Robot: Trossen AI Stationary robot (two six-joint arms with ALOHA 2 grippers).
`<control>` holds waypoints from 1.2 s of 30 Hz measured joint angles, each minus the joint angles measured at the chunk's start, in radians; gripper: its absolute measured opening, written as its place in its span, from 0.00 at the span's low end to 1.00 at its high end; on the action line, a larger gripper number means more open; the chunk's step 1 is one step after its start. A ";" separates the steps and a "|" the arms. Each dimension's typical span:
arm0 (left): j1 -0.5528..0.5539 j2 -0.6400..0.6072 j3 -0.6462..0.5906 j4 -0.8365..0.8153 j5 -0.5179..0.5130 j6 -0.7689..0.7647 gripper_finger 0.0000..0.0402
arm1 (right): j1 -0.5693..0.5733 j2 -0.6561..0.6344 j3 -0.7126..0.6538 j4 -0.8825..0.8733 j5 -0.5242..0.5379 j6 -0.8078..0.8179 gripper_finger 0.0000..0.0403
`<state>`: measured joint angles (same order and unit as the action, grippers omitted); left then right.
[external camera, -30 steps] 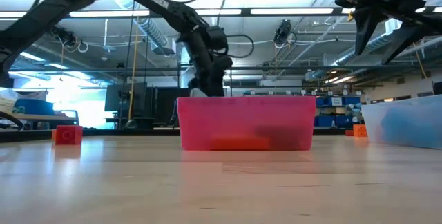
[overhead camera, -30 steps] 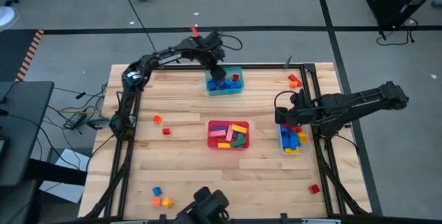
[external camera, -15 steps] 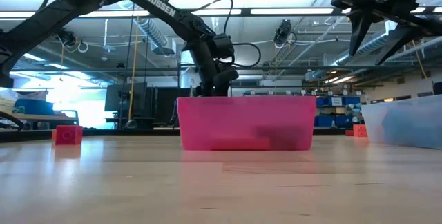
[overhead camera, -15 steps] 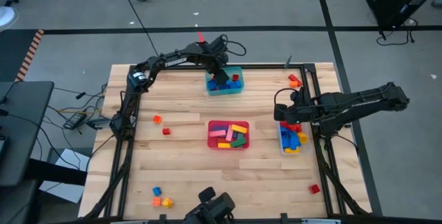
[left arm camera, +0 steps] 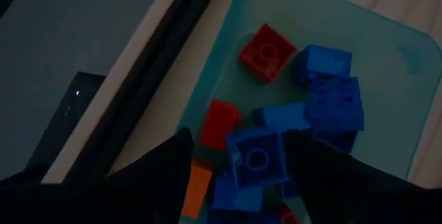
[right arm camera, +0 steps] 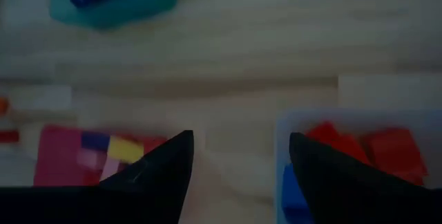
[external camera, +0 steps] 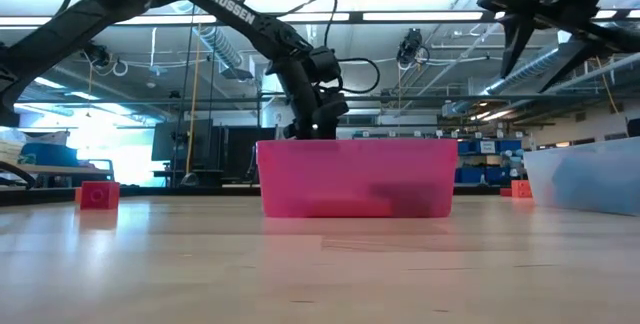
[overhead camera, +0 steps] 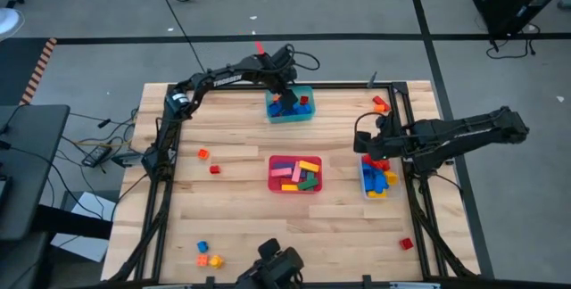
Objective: Sort blocks by size
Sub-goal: Put the blue 4 stud game piece into the blue bin, then put the orange 4 stud game piece into the transparent bin
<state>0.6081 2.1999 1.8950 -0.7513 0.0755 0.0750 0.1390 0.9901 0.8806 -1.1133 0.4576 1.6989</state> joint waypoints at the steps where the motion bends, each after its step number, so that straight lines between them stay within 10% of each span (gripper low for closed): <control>1: 0.002 -0.001 0.002 -0.002 0.000 0.000 0.60 | -0.008 0.000 0.000 0.000 0.029 0.000 0.63; 17: 0.048 -0.185 0.002 0.052 0.081 0.031 0.61 | -0.363 -0.002 0.000 0.453 0.137 -0.656 0.65; 26: 0.073 -0.460 -0.435 0.433 0.049 -0.053 0.61 | -0.630 0.011 0.018 0.597 -0.098 -0.870 0.69; 36: 0.072 -0.788 -0.847 0.720 -0.101 -0.060 0.61 | -0.863 0.243 0.259 0.288 -0.264 -0.989 0.70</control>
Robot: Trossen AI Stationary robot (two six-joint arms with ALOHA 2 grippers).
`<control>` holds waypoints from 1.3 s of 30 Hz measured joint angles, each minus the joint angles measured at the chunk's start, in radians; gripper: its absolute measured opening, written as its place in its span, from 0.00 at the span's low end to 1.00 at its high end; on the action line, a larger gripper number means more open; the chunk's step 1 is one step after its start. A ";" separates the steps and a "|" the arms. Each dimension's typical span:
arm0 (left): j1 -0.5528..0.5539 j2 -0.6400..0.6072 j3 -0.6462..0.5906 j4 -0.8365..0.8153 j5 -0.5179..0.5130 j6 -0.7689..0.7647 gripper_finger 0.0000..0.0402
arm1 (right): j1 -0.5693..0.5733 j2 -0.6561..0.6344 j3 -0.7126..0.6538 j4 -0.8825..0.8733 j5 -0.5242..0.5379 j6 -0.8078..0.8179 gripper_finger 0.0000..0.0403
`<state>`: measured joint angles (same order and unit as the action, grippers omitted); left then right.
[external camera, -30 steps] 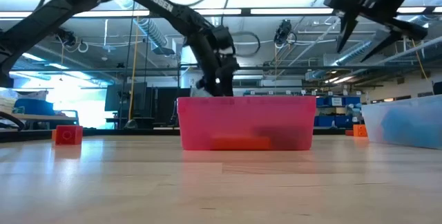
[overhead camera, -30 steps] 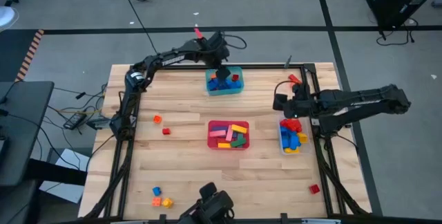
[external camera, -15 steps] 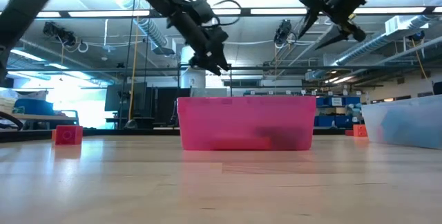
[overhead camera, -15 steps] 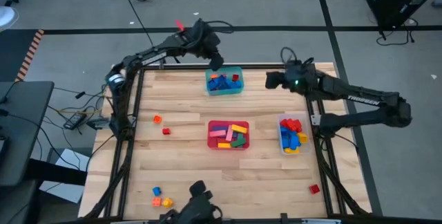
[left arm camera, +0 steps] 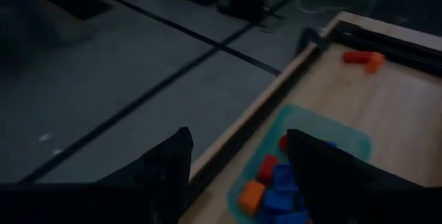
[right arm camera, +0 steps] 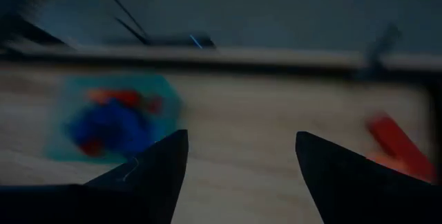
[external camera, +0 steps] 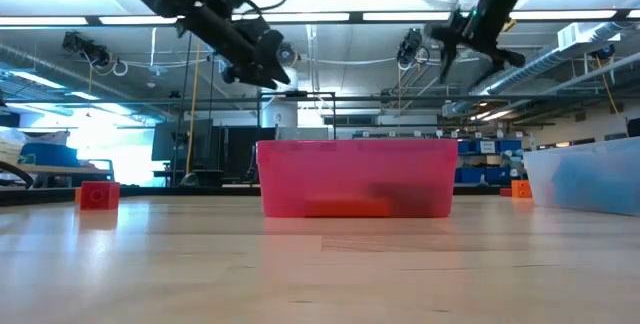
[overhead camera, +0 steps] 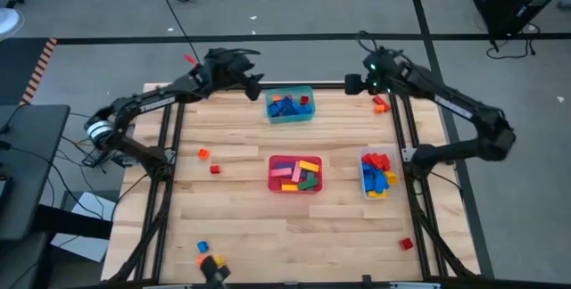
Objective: Sort blocks by size
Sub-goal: Put the orange 4 stud game piece into the transparent bin
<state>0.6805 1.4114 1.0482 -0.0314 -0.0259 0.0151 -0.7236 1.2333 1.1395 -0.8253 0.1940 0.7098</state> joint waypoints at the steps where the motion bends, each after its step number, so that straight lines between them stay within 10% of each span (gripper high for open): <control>1: 0.000 -0.020 -0.018 0.002 -0.025 0.000 0.61 | -0.025 0.037 0.030 -0.064 -0.027 0.000 0.70; 13: 0.000 -0.066 -0.053 -0.011 -0.123 0.007 0.61 | -0.208 0.354 0.129 -0.376 -0.100 -0.028 0.73; 39: 0.000 -0.064 -0.053 -0.069 -0.126 0.063 0.61 | -0.252 0.610 0.060 -0.360 0.135 0.102 0.75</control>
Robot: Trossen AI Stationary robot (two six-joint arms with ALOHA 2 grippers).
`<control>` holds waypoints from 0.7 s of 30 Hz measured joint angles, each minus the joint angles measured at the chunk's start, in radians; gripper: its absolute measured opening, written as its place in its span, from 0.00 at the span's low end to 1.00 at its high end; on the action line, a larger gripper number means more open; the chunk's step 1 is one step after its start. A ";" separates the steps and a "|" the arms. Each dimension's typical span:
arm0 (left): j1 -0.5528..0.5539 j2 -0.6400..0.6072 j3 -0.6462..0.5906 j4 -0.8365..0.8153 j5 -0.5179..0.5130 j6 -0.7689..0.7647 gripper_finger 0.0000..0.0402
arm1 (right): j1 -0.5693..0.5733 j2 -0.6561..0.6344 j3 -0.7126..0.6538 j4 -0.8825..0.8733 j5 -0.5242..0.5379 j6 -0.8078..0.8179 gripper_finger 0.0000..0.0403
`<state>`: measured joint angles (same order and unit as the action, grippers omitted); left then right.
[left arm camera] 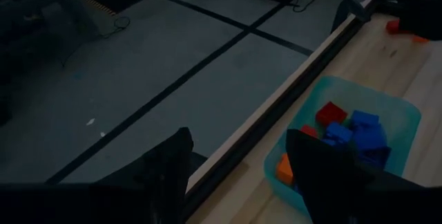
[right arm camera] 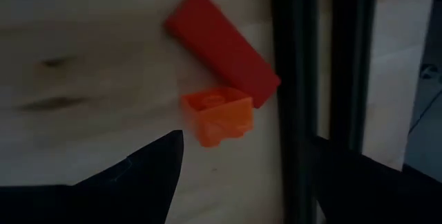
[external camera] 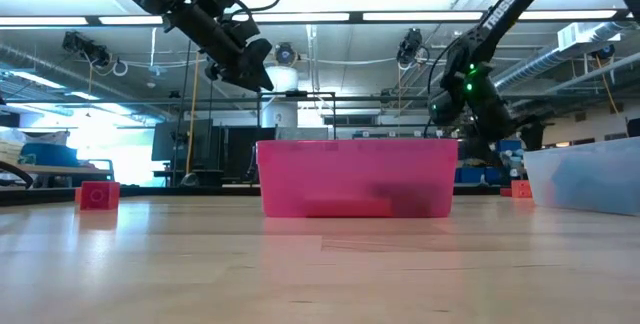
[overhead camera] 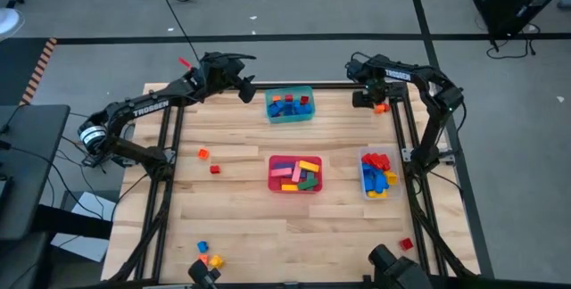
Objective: Sort blocks by size
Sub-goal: Put the orange 4 stud game piece into the transparent bin
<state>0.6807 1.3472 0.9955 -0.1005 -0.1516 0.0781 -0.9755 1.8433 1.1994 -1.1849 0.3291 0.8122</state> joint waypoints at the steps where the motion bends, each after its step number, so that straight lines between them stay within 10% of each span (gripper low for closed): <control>1: 0.000 0.000 0.000 -0.002 0.000 0.000 0.61 | 0.001 0.005 -0.012 0.013 -0.003 0.000 0.75; 21: 0.000 0.000 0.000 0.003 0.001 0.000 0.61 | 0.011 0.001 -0.115 0.246 -0.013 0.014 0.64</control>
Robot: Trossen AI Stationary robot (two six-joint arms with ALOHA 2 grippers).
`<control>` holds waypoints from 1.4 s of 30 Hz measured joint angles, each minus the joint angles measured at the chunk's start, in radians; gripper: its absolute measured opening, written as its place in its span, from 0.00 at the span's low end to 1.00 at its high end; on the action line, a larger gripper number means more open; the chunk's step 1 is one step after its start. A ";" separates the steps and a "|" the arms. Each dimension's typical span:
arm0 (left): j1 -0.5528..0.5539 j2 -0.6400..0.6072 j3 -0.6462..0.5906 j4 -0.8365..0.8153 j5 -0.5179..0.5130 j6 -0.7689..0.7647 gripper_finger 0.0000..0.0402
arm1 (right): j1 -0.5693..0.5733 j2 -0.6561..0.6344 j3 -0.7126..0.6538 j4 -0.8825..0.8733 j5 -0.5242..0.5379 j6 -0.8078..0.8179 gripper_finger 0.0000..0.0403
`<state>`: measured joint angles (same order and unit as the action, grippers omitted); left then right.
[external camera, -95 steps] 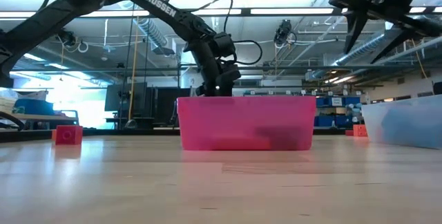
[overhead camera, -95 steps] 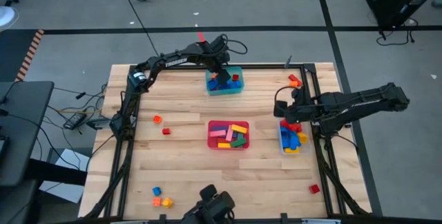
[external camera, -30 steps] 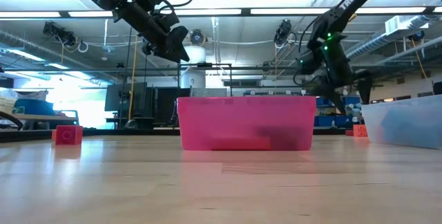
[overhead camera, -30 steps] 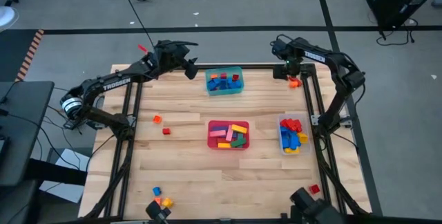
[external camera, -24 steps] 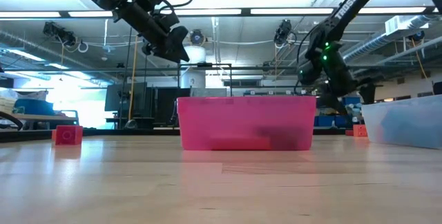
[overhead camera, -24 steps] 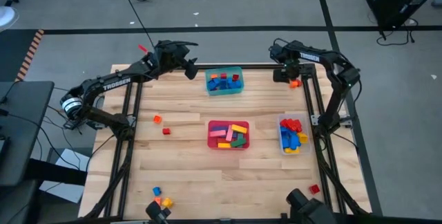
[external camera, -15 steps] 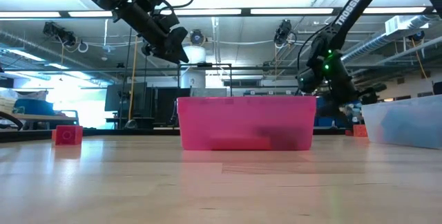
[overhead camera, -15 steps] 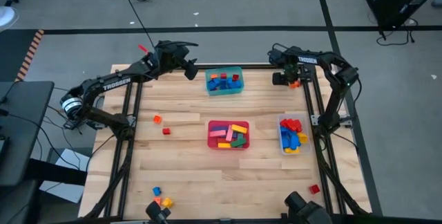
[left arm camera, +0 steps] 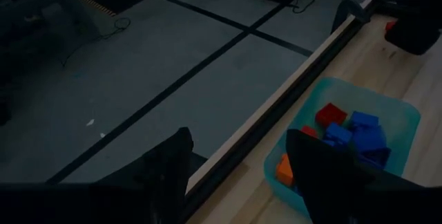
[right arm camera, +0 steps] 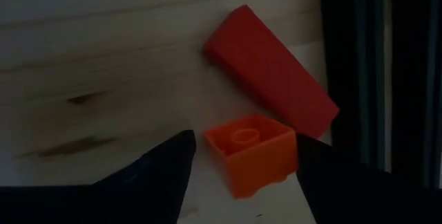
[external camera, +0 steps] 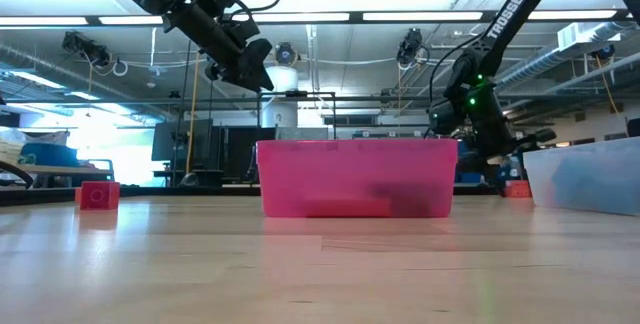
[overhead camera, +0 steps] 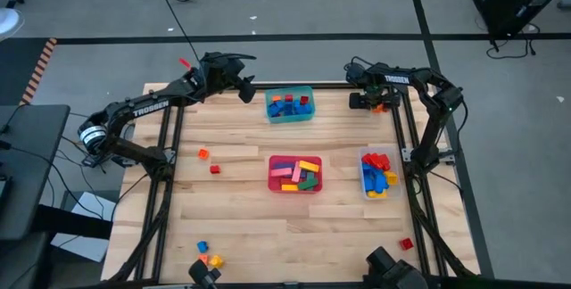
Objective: Sort blocks by size
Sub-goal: Put the orange 4 stud game piece into the transparent bin
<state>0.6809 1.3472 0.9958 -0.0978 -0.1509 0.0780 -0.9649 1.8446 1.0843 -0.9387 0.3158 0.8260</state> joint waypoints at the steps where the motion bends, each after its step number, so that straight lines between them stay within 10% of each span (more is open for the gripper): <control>1: 0.000 0.000 0.000 0.000 0.000 0.000 0.61 | 0.000 0.000 0.000 0.004 -0.005 -0.011 0.63; 42: 0.000 0.000 0.000 0.050 0.002 -0.037 0.61 | 0.320 -0.301 0.164 0.287 -0.180 -0.069 0.43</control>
<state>0.6807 1.3472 0.9958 -0.0478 -0.1490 0.0410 -0.6450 1.5437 1.2481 -0.6514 0.1356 0.7573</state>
